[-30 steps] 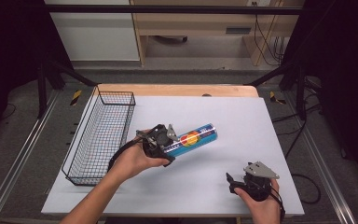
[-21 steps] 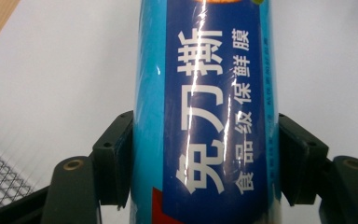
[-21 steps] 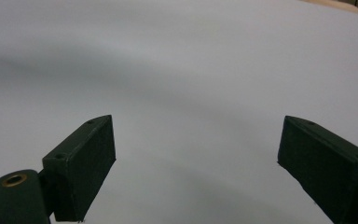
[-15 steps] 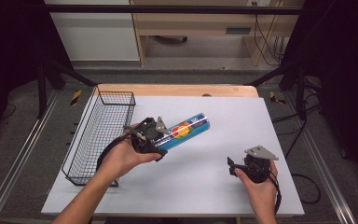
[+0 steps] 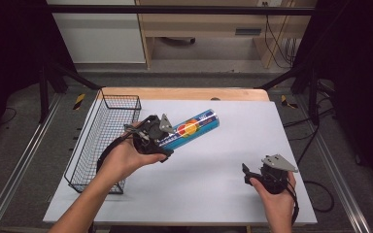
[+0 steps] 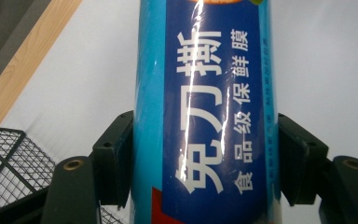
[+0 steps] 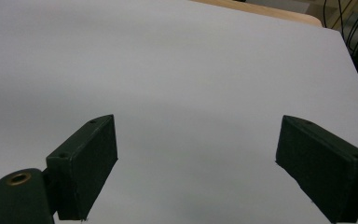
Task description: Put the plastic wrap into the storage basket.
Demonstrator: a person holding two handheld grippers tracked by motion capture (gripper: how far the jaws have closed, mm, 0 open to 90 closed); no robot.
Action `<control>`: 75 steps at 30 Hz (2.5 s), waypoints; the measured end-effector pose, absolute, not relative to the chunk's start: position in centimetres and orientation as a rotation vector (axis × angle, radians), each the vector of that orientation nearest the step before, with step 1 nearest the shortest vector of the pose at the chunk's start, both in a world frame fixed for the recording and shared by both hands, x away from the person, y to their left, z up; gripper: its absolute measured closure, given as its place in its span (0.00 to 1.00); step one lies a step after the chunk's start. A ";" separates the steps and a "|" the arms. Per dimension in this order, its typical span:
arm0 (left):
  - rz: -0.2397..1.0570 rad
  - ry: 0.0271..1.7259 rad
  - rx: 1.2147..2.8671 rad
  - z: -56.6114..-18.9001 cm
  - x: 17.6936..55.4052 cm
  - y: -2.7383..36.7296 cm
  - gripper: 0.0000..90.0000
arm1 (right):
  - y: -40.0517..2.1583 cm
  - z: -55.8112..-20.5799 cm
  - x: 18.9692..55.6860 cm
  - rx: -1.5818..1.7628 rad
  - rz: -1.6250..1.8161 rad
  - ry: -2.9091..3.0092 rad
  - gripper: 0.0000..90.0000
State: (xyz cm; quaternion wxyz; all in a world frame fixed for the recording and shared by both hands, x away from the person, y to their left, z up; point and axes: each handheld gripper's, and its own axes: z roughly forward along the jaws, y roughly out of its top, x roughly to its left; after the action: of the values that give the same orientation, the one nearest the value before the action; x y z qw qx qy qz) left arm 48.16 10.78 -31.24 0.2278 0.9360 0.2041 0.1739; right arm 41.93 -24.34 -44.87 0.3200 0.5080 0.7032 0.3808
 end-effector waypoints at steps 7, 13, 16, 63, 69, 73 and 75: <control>0.487 0.567 2.589 -31.8 47.8 11.0 0.36 | -24.8 -45.0 41.7 1.315 0.985 1.846 0.16; 0.487 0.614 2.581 -32.0 47.7 11.7 0.36 | -24.4 -45.2 41.7 1.296 0.981 1.877 0.17; 0.487 0.642 2.587 -31.7 47.8 12.0 0.36 | -24.1 -45.1 41.6 1.283 0.982 1.883 0.17; 0.603 1.146 2.531 -29.7 48.7 18.8 0.36 | -24.0 -45.3 41.4 1.284 0.932 1.891 0.19; 0.638 1.212 2.530 -29.7 48.7 20.0 0.36 | -24.0 -45.4 41.5 1.282 0.933 1.896 0.19; 0.669 1.252 2.528 -29.8 48.4 20.9 0.36 | -24.0 -45.4 41.5 1.285 0.931 1.897 0.19; 0.676 1.265 2.528 -29.9 48.4 21.1 0.36 | -24.0 -45.4 41.5 1.288 0.932 1.897 0.19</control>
State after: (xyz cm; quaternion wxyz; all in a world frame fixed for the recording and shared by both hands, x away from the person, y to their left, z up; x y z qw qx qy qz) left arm 48.35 21.06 -29.90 0.1173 0.8638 0.4321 0.2311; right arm 41.46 -23.98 -45.44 0.3271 0.4917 0.7243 0.3558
